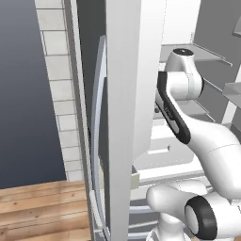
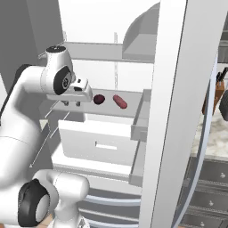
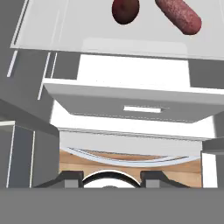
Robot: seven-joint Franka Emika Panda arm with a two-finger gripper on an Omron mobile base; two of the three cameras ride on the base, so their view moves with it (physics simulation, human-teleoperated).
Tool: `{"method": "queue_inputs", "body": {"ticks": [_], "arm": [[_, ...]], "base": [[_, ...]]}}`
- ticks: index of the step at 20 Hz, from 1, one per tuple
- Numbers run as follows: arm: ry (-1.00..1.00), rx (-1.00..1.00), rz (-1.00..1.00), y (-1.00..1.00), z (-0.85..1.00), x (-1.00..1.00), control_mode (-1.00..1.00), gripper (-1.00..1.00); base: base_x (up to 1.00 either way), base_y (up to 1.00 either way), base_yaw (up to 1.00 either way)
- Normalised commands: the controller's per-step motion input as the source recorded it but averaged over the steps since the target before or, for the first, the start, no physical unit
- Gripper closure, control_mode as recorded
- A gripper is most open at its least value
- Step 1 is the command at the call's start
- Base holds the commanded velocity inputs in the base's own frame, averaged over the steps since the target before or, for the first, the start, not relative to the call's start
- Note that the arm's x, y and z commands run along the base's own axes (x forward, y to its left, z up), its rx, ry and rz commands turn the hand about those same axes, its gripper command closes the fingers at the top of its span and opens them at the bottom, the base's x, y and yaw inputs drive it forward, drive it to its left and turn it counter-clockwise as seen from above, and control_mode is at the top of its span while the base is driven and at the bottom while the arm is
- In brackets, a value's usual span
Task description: Move the salami and potato from the second highest shelf to the top shelf to make space. Then, place the pitcher from the counter on the cleared second highest shelf.
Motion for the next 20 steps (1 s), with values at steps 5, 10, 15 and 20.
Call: {"method": "queue_inputs", "body": {"ticks": [5,10,15,20], "arm": [[-0.17,0.0,-0.04,0.0,-0.03,-0.08,-1.0,-1.0],[-0.27,0.0,-0.06,-0.1,-0.25,0.0,-1.0,-1.0],[-0.22,0.0,-0.01,-0.1,-0.35,0.01,-1.0,-1.0],[-0.02,0.01,0.02,-0.15,-0.1,0.31,-1.0,-1.0]], "base": [[0.0,0.0,0.0],[0.0,0.0,0.0],[0.0,0.0,0.0],[0.0,0.0,0.0]]}}
